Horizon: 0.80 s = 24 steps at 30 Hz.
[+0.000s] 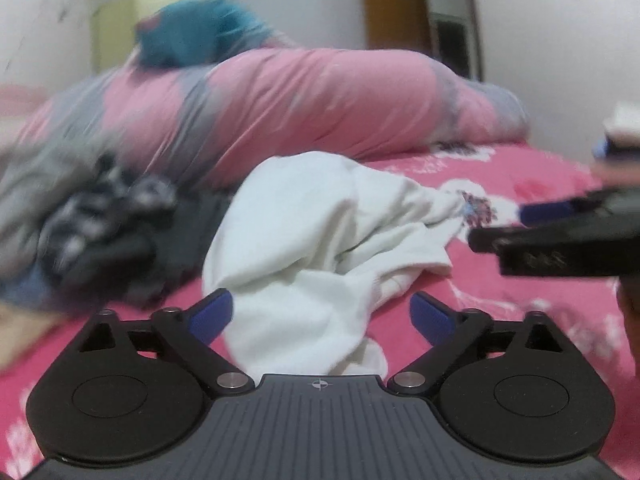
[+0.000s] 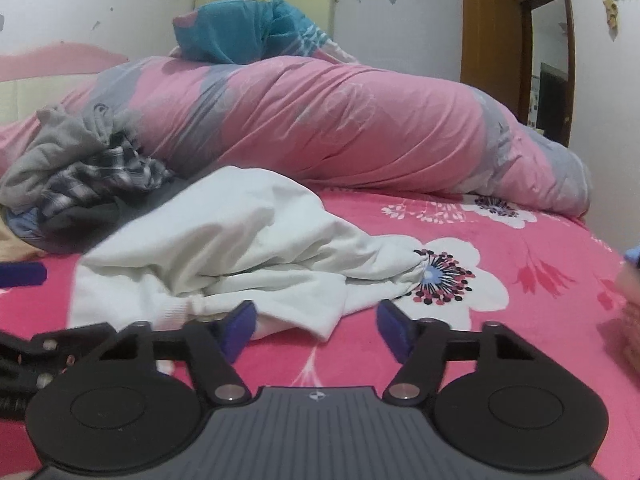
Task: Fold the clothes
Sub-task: 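Grasp the white sweatshirt edge with the left gripper while the right gripper grasps another edge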
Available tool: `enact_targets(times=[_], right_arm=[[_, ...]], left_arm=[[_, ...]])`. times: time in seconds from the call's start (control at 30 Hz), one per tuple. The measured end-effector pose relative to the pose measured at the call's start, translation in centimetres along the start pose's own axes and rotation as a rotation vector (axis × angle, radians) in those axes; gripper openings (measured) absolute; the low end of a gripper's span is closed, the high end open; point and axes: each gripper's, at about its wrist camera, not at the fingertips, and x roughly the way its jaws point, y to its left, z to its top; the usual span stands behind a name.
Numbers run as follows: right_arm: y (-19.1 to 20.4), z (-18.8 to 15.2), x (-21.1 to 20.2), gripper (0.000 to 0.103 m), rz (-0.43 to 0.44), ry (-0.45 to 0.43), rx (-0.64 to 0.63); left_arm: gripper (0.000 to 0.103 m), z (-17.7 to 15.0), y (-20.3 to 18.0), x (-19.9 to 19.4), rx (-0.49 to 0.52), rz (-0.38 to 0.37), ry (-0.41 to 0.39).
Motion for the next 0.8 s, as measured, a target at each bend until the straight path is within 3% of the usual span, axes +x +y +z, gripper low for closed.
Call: enact_targets(times=[0.03, 0.13, 0.2, 0.23, 0.3, 0.4, 0.6, 0.8], right_arm=[[-0.4, -0.3, 0.7, 0.053, 0.008, 0.007, 0.015], [-1.6, -1.4, 2.5, 0.048, 0.04, 0.014, 0.069], [-2.2, -2.3, 3.1, 0.047, 0.059, 0.012, 0.103], [-2.5, -2.7, 3.3, 0.046, 0.068, 0.012, 0.12], [-3.0, -3.0, 3.4, 0.046, 0.077, 0.01, 0.15], [-4.2, -3.0, 3.0, 0.046, 0.098, -0.015, 0.217], [-5.2, -3.1, 2.3, 0.036, 0.124, -0.049, 0.272], [-4.1, -2.5, -1.0, 0.032, 0.128, -0.093, 0.23]], left_arm=[[0.074, 0.0, -0.6, 0.6, 0.044, 0.001, 0.002], [0.054, -0.3, -2.2, 2.6, 0.161, 0.014, 0.028], [0.048, -0.7, -3.1, 4.1, 0.221, 0.033, 0.054], [0.028, -1.0, -3.3, 4.7, 0.241, 0.053, 0.069], [0.006, -1.5, -3.3, 5.5, 0.263, 0.103, 0.093], [0.003, -1.3, -1.8, 4.3, 0.19, 0.127, 0.06], [0.003, 1.2, 1.7, -3.7, 0.064, 0.227, -0.128], [0.003, 3.5, 5.5, -12.8, -0.044, 0.204, -0.282]])
